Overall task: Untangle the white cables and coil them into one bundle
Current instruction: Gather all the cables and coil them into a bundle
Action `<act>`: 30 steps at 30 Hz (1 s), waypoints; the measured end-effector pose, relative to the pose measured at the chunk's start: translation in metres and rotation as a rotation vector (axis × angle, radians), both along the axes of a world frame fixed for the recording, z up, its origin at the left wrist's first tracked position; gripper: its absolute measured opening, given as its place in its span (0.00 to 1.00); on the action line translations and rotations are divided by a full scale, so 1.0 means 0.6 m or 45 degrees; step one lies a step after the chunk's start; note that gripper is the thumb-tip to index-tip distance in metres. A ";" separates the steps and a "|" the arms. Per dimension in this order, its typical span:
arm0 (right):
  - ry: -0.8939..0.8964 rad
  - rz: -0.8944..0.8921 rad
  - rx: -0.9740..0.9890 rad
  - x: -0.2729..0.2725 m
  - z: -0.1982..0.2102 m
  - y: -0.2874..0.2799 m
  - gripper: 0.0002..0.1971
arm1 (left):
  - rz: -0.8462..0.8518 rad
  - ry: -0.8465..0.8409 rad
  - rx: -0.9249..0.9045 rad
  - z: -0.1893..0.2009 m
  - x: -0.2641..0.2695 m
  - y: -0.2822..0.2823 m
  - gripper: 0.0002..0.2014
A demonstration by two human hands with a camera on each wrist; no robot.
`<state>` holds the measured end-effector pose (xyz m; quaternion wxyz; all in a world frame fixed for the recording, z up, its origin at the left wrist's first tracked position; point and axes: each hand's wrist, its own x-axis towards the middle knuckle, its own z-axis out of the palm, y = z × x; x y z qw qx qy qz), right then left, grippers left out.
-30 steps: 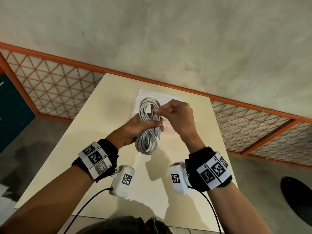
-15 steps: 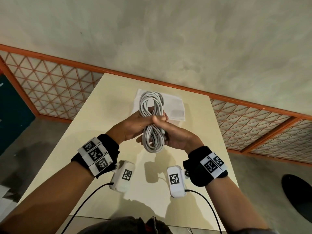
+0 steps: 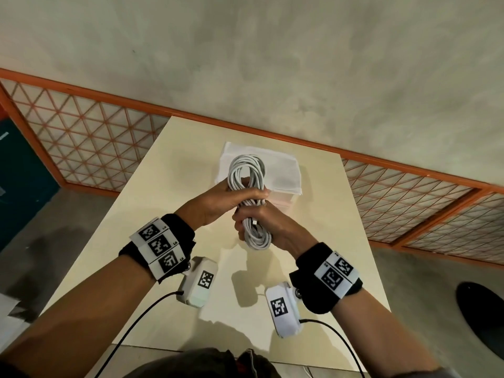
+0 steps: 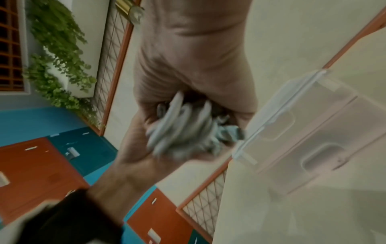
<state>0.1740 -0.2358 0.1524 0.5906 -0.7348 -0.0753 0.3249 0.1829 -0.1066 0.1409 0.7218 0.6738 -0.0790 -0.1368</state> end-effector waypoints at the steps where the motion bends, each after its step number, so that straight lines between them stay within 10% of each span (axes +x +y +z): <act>1: -0.006 -0.076 0.009 -0.003 -0.006 0.005 0.13 | 0.018 0.025 -0.029 0.000 0.001 -0.001 0.07; 6: -0.003 -0.180 0.016 -0.006 -0.017 0.014 0.11 | 0.031 0.155 -0.192 0.005 -0.005 -0.007 0.05; 12: 0.097 -0.033 0.053 -0.010 -0.003 0.002 0.15 | 0.033 0.183 -0.884 0.013 0.000 0.002 0.28; 17: 0.039 -0.024 -0.027 -0.016 0.000 0.004 0.13 | 0.242 0.172 -0.925 0.019 0.001 -0.006 0.03; 30: -0.555 -0.177 -0.380 -0.030 -0.048 0.015 0.09 | 0.645 0.313 -0.682 0.017 0.010 -0.033 0.14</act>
